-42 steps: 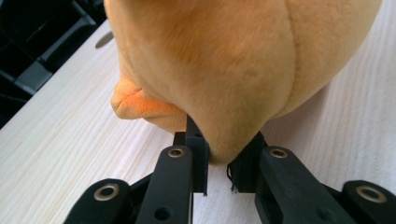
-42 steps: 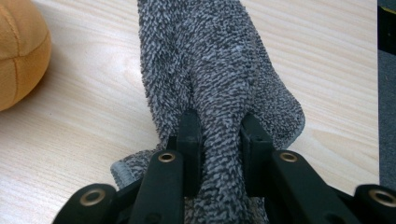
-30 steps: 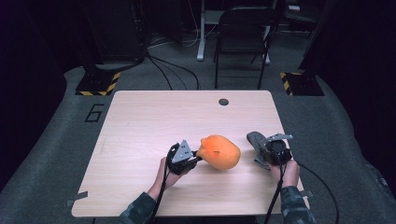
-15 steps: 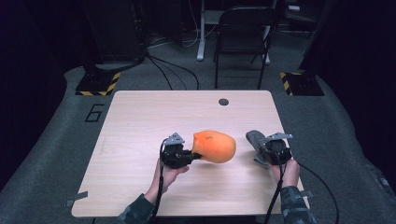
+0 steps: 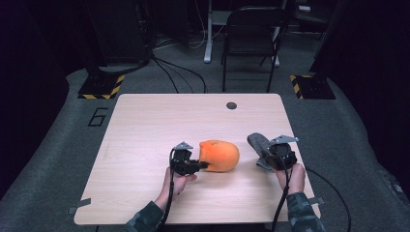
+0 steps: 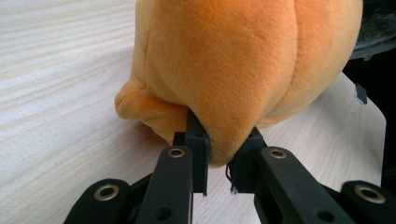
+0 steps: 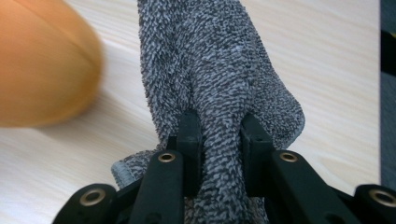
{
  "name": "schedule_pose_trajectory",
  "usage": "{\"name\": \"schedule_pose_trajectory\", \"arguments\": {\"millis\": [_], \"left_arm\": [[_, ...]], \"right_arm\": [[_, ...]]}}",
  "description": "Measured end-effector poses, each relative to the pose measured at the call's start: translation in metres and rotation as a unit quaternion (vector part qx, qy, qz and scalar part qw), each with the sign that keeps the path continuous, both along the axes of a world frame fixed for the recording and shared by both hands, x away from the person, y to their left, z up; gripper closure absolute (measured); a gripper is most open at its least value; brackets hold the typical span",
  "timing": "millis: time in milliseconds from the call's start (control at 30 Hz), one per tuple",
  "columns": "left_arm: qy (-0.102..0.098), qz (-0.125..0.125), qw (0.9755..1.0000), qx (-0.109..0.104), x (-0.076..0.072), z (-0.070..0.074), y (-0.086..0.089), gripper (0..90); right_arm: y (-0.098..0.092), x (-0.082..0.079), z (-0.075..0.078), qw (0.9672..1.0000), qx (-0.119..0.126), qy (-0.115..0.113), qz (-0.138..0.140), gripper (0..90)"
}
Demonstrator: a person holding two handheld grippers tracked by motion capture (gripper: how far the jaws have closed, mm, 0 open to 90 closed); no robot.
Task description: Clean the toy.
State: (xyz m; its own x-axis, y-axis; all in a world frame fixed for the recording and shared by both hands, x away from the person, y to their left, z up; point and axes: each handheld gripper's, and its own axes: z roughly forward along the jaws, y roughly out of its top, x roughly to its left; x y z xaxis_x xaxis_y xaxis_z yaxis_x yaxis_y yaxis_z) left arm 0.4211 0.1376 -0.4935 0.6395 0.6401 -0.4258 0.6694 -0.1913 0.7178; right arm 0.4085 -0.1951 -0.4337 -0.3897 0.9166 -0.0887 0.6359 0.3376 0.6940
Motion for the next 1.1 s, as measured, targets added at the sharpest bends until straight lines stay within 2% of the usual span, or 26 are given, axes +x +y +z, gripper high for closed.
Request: {"name": "schedule_pose_trajectory", "arguments": {"millis": [167,300,367,433,533,600,733,767,833,867,900,967,1100], "left_arm": [[-0.005,0.001,1.0,0.003,-0.001,-0.001,-0.001,79.9],[-0.009,0.004,0.9999,0.002,-0.002,-0.001,-0.003,79.8],[-0.014,0.001,0.9999,0.002,-0.003,-0.001,-0.002,79.8],[-0.015,0.001,0.9999,0.001,-0.003,-0.002,-0.002,79.9],[-0.021,0.0,0.9998,0.002,-0.004,-0.003,-0.003,79.9],[-0.023,-0.002,0.9997,0.002,-0.004,-0.004,-0.003,79.9],[-0.028,-0.002,0.9996,0.008,-0.005,-0.004,-0.006,79.9],[-0.03,-0.001,0.9995,0.008,-0.005,-0.004,-0.007,79.9],[-0.03,-0.004,0.9995,0.008,-0.006,-0.004,-0.007,79.9],[-0.034,-0.004,0.9994,0.009,-0.006,-0.004,-0.008,79.9],[-0.037,-0.006,0.9992,0.01,-0.006,-0.004,-0.009,79.9],[-0.04,-0.007,0.9991,0.014,-0.007,-0.004,-0.01,79.9],[-0.042,-0.014,0.9988,0.019,-0.008,-0.004,-0.012,79.8]], "right_arm": [[0.035,-0.011,0.022,0.9984,0.01,-0.028,0.047,74.0],[0.08,-0.021,0.043,0.9937,0.011,-0.058,0.096,74.0],[0.102,-0.026,0.046,0.9913,-0.001,-0.062,0.116,73.9],[0.117,-0.029,0.044,0.9887,-0.026,-0.06,0.135,73.9],[0.137,-0.032,0.037,0.9869,-0.047,-0.063,0.141,73.6],[0.141,-0.032,0.036,0.9859,-0.052,-0.071,0.142,73.6],[0.147,-0.038,0.031,0.98,-0.069,-0.098,0.159,73.6],[0.147,-0.039,0.03,0.9776,-0.078,-0.105,0.165,73.7],[0.151,-0.04,0.027,0.9771,-0.095,-0.104,0.159,73.8],[0.15,-0.038,0.025,0.9751,-0.108,-0.11,0.16,73.8],[0.149,-0.037,0.023,0.9747,-0.117,-0.109,0.157,74.0],[0.141,-0.033,0.019,0.9771,-0.113,-0.106,0.146,74.0],[0.119,-0.022,0.017,0.9844,-0.085,-0.09,0.125,74.0]]}}
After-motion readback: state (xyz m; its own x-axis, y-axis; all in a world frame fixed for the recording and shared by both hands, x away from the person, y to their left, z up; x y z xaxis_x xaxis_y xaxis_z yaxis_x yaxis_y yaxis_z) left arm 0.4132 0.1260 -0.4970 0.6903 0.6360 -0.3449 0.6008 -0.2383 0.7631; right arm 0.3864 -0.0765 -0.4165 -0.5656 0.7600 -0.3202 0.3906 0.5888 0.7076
